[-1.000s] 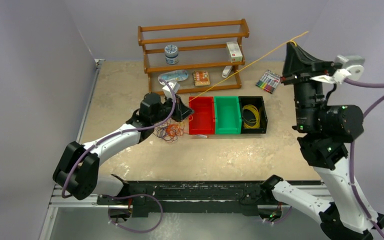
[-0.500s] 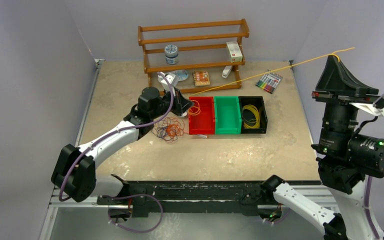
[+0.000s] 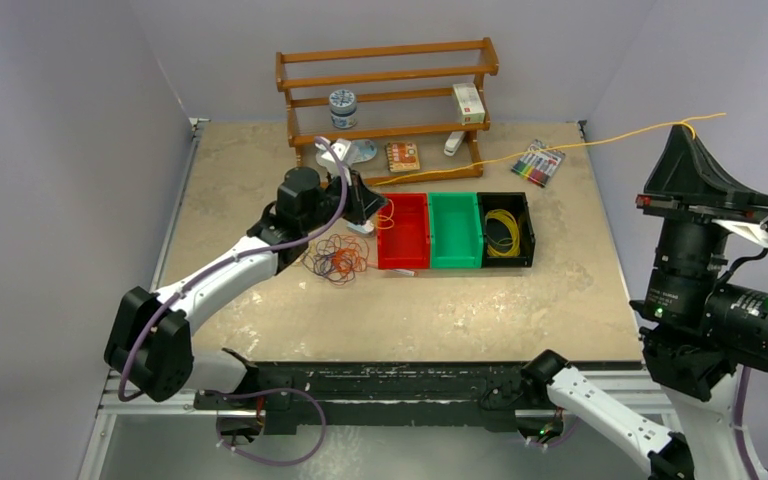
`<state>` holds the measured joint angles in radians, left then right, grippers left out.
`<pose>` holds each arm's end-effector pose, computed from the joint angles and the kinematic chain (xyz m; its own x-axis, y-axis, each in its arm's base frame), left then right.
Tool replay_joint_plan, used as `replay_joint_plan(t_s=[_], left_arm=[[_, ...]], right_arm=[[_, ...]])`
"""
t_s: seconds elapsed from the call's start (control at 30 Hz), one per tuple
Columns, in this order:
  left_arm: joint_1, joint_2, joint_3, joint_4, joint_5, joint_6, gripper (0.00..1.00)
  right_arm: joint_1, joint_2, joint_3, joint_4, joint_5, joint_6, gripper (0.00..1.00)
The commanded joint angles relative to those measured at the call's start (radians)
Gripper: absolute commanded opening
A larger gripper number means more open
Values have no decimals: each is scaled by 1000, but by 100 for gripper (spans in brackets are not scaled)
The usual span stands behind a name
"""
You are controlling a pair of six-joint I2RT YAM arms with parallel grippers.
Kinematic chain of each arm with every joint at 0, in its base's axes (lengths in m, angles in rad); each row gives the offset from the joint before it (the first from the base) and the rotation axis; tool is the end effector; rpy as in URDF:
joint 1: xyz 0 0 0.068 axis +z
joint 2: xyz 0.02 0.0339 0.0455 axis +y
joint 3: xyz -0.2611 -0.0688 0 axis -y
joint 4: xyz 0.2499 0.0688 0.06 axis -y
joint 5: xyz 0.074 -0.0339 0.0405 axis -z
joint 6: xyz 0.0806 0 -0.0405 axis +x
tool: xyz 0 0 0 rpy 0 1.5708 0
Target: Untangle the cables
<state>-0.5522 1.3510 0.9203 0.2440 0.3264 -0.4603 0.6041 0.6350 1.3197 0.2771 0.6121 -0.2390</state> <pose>0.2954 -0.2124 0.2906 -0.4815 -0.1976 -0.8539 0.6153 0.6177 -0.4898 0.0637 -0.0123 0.5877 0.7019 0.2490 -0.6674 -0.0290 0.9461 0.3225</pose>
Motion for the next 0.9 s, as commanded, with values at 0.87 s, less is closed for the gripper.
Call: replay_joint_plan(t_s=[0.87], left_arm=[[-125, 255, 420, -72, 25, -40, 0]], right_arm=[[-289, 435, -44, -480, -695, 332, 0]])
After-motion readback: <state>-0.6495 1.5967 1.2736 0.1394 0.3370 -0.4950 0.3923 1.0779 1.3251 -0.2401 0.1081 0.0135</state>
